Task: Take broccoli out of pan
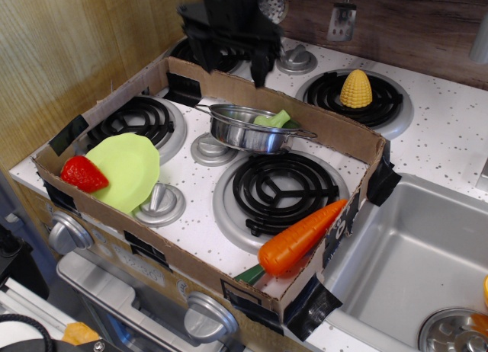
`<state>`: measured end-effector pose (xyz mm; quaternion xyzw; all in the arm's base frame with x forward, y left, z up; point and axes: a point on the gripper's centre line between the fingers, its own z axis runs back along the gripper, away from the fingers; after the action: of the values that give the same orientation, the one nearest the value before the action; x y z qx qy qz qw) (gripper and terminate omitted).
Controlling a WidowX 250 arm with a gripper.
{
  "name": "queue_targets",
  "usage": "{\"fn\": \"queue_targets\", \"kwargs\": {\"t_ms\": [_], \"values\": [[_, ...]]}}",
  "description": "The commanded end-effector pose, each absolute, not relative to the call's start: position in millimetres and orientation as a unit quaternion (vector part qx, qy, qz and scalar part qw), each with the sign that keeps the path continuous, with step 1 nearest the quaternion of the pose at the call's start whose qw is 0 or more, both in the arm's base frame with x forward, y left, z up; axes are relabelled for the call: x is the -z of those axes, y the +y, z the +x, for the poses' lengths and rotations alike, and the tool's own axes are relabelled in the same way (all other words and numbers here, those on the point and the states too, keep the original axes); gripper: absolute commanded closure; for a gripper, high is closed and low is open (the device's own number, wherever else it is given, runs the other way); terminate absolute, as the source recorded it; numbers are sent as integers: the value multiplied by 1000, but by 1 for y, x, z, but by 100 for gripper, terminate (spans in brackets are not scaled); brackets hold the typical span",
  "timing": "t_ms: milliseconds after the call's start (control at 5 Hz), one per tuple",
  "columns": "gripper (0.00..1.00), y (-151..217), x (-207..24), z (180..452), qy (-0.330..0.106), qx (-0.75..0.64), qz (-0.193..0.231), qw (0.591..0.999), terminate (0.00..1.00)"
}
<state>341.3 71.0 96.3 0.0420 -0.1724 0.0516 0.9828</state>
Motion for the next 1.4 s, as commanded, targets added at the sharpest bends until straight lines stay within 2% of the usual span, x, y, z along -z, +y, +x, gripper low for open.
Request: {"fn": "queue_targets", "kwargs": {"t_ms": [0,600,1200], "values": [[0,61,-73,347,-183,-73,26,980,0],[0,55,-55,354,-173,-72,10,982,0],[0,53,-36,370,-194,-39,0,980,0]]}}
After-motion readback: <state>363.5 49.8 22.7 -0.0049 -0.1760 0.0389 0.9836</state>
